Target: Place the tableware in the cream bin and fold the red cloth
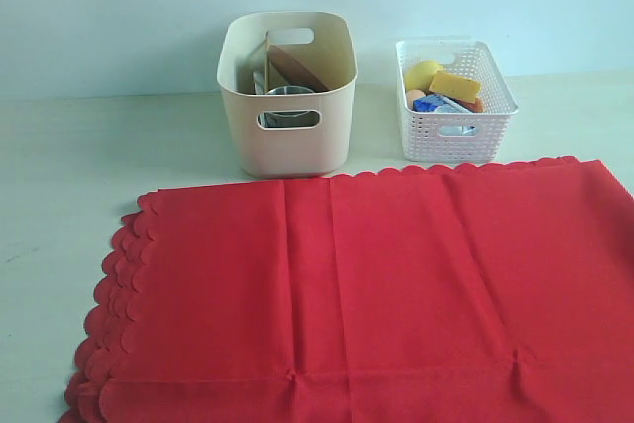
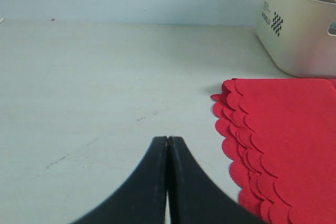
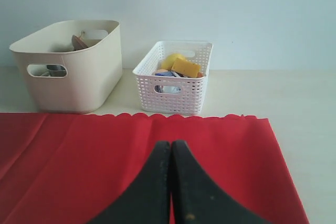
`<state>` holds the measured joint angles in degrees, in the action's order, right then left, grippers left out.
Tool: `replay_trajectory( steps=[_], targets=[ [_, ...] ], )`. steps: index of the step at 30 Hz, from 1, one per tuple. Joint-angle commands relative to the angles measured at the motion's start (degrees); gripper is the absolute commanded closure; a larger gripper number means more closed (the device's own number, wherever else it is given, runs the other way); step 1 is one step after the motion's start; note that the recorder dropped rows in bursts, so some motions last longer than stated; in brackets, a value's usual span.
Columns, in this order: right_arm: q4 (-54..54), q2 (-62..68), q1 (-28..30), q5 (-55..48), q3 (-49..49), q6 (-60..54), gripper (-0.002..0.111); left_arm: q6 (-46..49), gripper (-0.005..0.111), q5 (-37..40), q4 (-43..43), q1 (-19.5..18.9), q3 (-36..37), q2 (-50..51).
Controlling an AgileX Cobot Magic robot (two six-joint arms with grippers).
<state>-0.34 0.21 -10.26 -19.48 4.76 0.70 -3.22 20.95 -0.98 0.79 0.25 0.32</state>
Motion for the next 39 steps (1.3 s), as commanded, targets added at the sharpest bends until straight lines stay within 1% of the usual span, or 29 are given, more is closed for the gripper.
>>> replay_trajectory(
  steps=[1,6,9,15,19,39],
  targets=[
    [0.34,-0.21,0.37,-0.03,-0.35,-0.39,0.108,-0.16,0.107,-0.81,0.13,0.38,-0.25,-0.32],
    [0.97,-0.21,0.37,-0.14,-0.35,-0.7,0.108,-0.16,0.107,-0.81,0.13,0.38,-0.25,-0.32],
    [3.3,-0.21,0.37,-0.25,-0.59,-0.7,0.108,-0.16,0.107,-0.81,0.13,0.38,-0.25,-0.32],
    [3.57,-0.21,0.37,1.53,-4.76,-0.7,0.108,-0.16,0.107,-0.81,0.13,0.38,-0.25,-0.32],
    [2.75,-0.21,0.37,-0.35,-4.76,-0.7,0.108,-0.16,0.107,-0.81,0.13,0.38,-0.25,-0.32],
    [2.75,-0.21,0.37,-0.35,-4.76,-0.7,0.108,-0.16,0.107,-0.81,0.13,0.6,-0.25,-0.32]
  ],
)
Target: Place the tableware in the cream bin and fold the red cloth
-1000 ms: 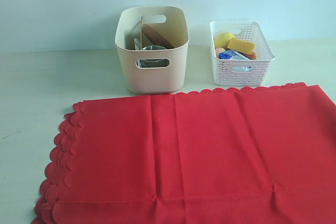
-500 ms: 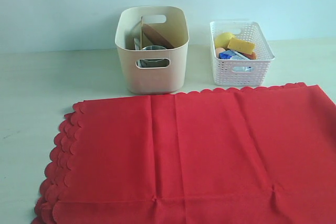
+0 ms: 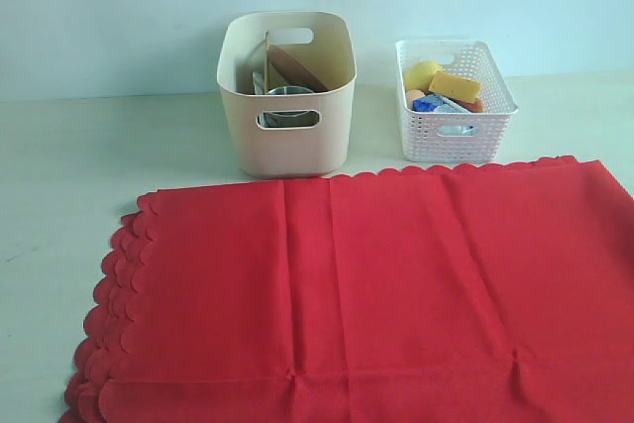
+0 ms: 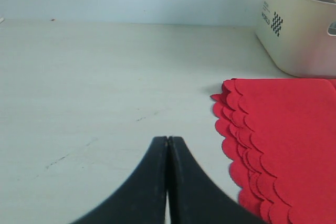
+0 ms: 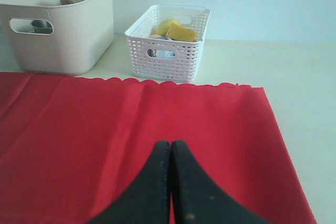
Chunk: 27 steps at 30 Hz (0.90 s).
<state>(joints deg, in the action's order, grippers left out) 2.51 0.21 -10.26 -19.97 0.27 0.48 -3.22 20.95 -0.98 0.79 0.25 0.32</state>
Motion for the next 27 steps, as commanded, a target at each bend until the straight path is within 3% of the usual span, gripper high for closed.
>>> replay_trajectory(
  steps=[1,7,12,21,27],
  targets=[
    [-0.1,-0.21,0.37,0.14,-0.27,-0.48,0.108,-0.16,0.107,-0.81,0.13,0.92,-0.25,-0.32],
    [-0.1,-0.21,0.37,0.14,-0.27,-0.48,0.108,-0.16,0.107,-0.28,0.13,3.22,-0.27,-0.32],
    [-0.1,-0.21,0.37,0.14,-0.27,-0.48,0.108,-0.16,0.107,-0.14,0.13,3.22,-6.56,4.46],
    [-0.52,-0.21,0.37,0.14,-0.27,-0.48,0.108,-0.16,0.107,-0.36,0.13,5.9,-24.49,21.92],
    [-0.52,-0.21,0.37,0.14,-0.27,-0.48,0.108,-0.16,0.107,-0.41,0.13,5.9,-27.09,24.42]
  ],
)
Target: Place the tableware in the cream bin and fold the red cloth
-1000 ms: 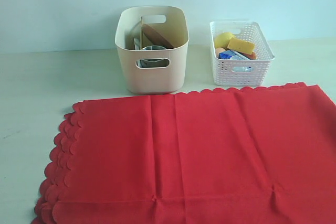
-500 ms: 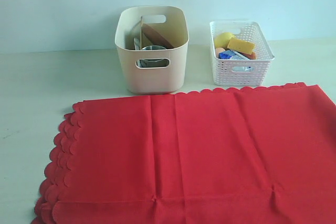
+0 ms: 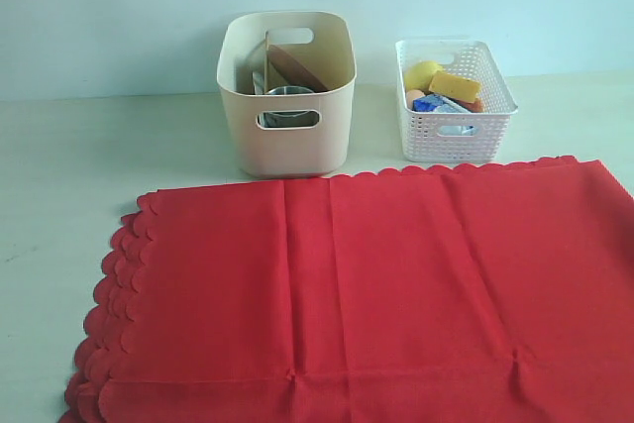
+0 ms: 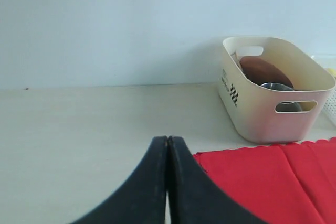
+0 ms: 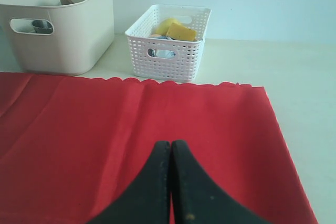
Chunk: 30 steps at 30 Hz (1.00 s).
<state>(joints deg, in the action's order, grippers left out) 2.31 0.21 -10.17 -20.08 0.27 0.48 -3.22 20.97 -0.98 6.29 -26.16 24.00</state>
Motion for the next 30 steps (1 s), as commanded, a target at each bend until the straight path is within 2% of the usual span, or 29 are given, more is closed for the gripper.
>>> replay_trajectory(
  steps=[1,17,23,30],
  targets=[
    [-0.32,-0.21,0.27,0.24,-0.27,-0.48,0.108,-0.16,0.107,-0.28,0.13,0.4,-0.57,0.73],
    [-0.32,-0.21,0.27,0.24,-0.27,-0.48,0.108,-0.16,0.107,-1.27,0.13,0.4,-0.57,0.73],
    [-0.55,-0.21,0.27,0.24,-0.27,-0.48,0.108,-2.09,0.107,3.18,0.13,0.4,1.01,0.73],
    [-0.55,-0.21,0.27,0.24,-0.27,-0.48,0.108,-3.23,0.107,5.73,3.92,0.43,2.66,2.62]
  ],
)
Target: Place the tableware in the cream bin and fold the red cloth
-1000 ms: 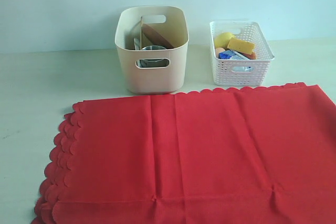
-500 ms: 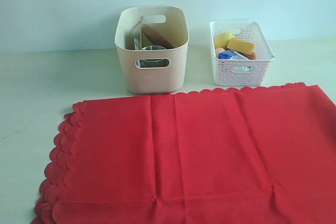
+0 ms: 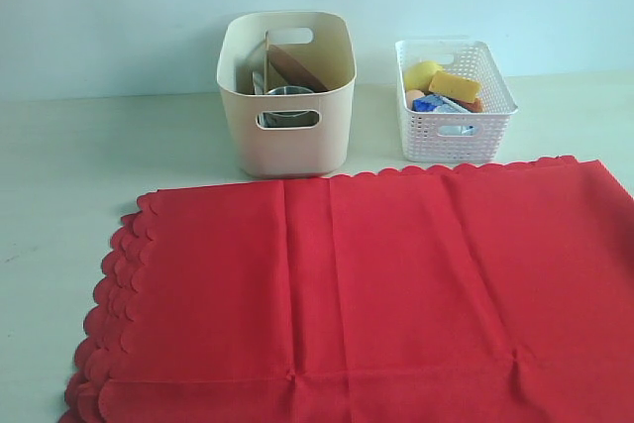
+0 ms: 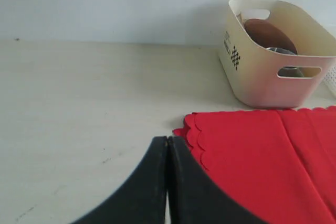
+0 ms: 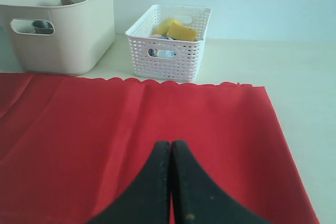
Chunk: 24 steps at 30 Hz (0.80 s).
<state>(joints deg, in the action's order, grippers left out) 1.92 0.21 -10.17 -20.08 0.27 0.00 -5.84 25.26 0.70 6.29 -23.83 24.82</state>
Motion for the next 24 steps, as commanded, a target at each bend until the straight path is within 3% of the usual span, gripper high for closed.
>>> replay_trajectory(
  steps=[1,13,19,21,24],
  targets=[
    [-0.16,-0.21,0.27,0.24,-0.27,0.0,0.108,-0.6,0.107,1.74,3.1,0.43,0.33,2.84],
    [-0.16,-0.21,0.27,0.24,-0.27,0.0,0.108,13.16,0.107,12.16,22.97,0.65,-3.57,29.22],
    [-0.16,-0.21,0.27,0.24,-0.27,0.0,0.108,13.79,0.106,15.06,26.09,0.65,-5.54,41.27],
    [-0.16,-0.21,0.27,0.24,-0.27,0.0,0.108,15.07,0.101,15.21,27.22,0.65,-5.63,44.31],
    [-0.16,-0.21,0.27,0.24,-0.27,0.0,0.108,17.87,0.084,15.21,29.33,0.65,-5.63,48.71]
  ],
)
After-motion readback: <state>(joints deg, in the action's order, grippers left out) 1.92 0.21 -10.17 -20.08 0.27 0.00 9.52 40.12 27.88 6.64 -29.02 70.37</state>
